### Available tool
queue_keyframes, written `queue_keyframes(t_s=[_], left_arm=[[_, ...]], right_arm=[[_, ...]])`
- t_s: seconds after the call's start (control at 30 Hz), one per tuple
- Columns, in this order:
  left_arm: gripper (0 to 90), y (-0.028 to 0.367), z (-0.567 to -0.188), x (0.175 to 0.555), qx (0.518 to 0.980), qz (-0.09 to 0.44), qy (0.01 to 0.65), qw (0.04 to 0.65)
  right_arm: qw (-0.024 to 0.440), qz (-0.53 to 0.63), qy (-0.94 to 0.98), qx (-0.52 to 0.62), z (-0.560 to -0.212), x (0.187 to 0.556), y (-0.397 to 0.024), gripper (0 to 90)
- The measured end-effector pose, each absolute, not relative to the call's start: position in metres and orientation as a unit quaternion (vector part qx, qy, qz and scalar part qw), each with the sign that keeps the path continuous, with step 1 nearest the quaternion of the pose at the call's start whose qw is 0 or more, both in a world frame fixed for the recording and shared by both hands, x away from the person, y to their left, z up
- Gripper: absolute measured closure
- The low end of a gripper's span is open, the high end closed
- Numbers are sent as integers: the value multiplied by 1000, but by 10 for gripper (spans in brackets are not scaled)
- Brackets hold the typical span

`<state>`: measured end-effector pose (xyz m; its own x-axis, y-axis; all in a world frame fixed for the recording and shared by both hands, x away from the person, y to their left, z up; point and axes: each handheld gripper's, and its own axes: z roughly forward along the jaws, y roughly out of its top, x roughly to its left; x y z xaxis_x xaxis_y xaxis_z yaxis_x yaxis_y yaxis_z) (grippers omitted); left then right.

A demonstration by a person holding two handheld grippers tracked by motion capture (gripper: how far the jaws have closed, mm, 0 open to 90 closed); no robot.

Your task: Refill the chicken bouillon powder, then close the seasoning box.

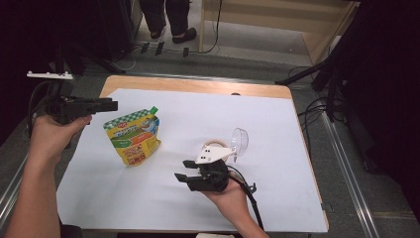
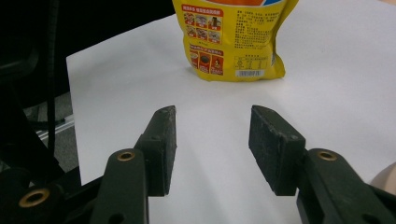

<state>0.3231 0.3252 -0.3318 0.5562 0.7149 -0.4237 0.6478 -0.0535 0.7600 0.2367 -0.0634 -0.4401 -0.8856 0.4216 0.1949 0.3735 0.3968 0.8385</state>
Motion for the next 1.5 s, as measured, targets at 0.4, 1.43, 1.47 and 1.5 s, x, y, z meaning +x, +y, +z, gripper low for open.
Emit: queue_keyframes(t_s=[0.4, 1.43, 1.47, 1.5], left_arm=[[510, 337, -366, 336, 726, 38, 482, 489], [466, 318, -409, 340, 740, 26, 492, 458], [465, 317, -410, 339, 742, 26, 491, 456], [464, 316, -411, 339, 744, 26, 490, 454]], right_arm=[[13, 496, 833, 246, -431, 240, -71, 531], [26, 504, 809, 301, -377, 262, -148, 900], [27, 504, 808, 303, -375, 262, -151, 900], [29, 505, 807, 305, -373, 263, -153, 900]])
